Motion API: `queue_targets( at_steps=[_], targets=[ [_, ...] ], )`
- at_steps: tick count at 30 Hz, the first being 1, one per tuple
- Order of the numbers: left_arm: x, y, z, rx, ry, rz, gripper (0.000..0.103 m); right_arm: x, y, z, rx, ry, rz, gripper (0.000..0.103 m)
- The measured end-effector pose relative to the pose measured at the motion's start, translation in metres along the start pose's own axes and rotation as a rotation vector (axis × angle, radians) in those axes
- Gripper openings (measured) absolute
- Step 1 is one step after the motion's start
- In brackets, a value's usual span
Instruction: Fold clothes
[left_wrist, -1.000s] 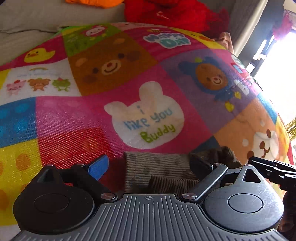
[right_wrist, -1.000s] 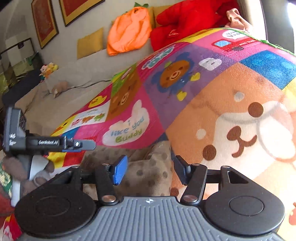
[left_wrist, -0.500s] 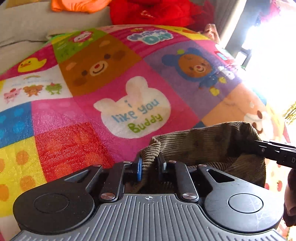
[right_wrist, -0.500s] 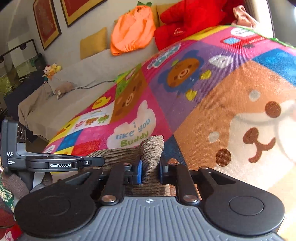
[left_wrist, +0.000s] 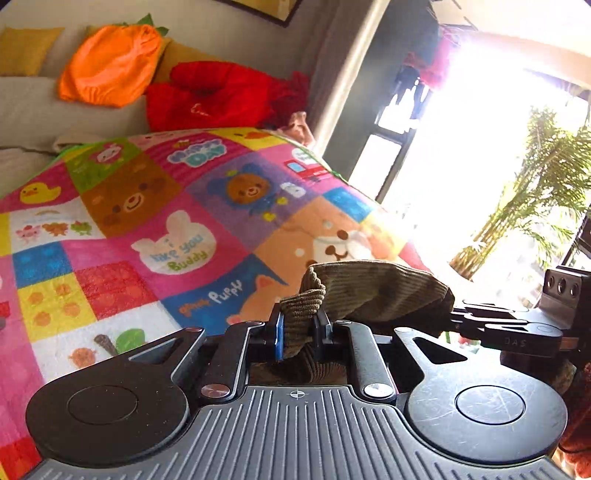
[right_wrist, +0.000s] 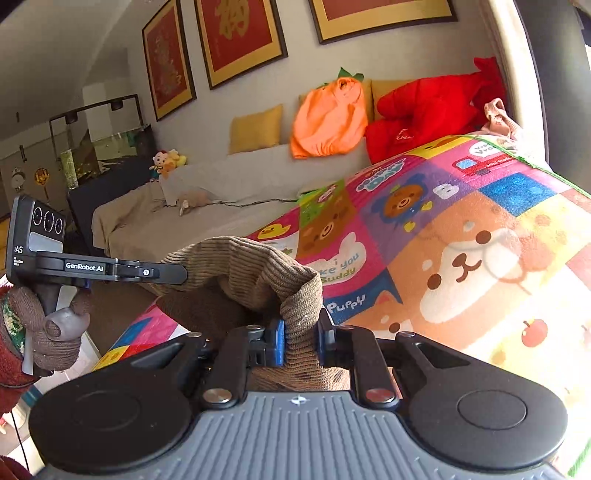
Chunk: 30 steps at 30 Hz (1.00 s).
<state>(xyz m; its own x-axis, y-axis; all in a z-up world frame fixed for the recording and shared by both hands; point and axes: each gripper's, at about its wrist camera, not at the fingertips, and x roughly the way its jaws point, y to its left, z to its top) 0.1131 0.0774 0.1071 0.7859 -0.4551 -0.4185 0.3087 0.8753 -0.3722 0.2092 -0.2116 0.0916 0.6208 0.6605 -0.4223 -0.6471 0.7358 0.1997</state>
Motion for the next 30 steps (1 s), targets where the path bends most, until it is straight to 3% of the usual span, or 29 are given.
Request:
queue_targets(
  at_steps=[8,16,19,23,24,25,27,28,30],
  targets=[
    [-0.042,-0.034,-0.080,0.038,0.102,-0.024,0.017,-0.047,0.034,-0.071,-0.094,0.015,-0.042,0.016],
    [-0.036,-0.023,-0.148,0.096,0.260,0.014,0.025,-0.062,0.058,-0.139,-0.225,0.064,-0.133,0.017],
    [-0.050,-0.022,-0.143,0.111,0.228,-0.030,0.031,-0.072,0.055,-0.147,-0.215,0.090,-0.122,0.018],
    [-0.073,-0.020,-0.120,0.135,0.136,-0.080,0.054,-0.093,0.052,-0.150,-0.229,0.109,-0.122,0.022],
    [-0.077,-0.018,-0.109,0.137,0.099,-0.087,0.060,-0.099,0.051,-0.146,-0.221,0.097,-0.121,0.025],
    [-0.081,-0.017,-0.098,0.138,0.064,-0.093,0.063,-0.104,0.049,-0.140,-0.209,0.078,-0.119,0.033],
    [-0.081,-0.013,-0.077,0.132,0.003,-0.102,0.078,-0.112,0.044,-0.123,-0.179,0.020,-0.116,0.047],
    [-0.076,-0.011,-0.067,0.139,-0.022,-0.102,0.081,-0.114,0.041,-0.113,-0.156,-0.016,-0.110,0.055],
    [-0.064,-0.011,-0.052,0.156,-0.047,-0.081,0.082,-0.108,0.034,-0.092,-0.112,-0.069,-0.092,0.059]
  ],
)
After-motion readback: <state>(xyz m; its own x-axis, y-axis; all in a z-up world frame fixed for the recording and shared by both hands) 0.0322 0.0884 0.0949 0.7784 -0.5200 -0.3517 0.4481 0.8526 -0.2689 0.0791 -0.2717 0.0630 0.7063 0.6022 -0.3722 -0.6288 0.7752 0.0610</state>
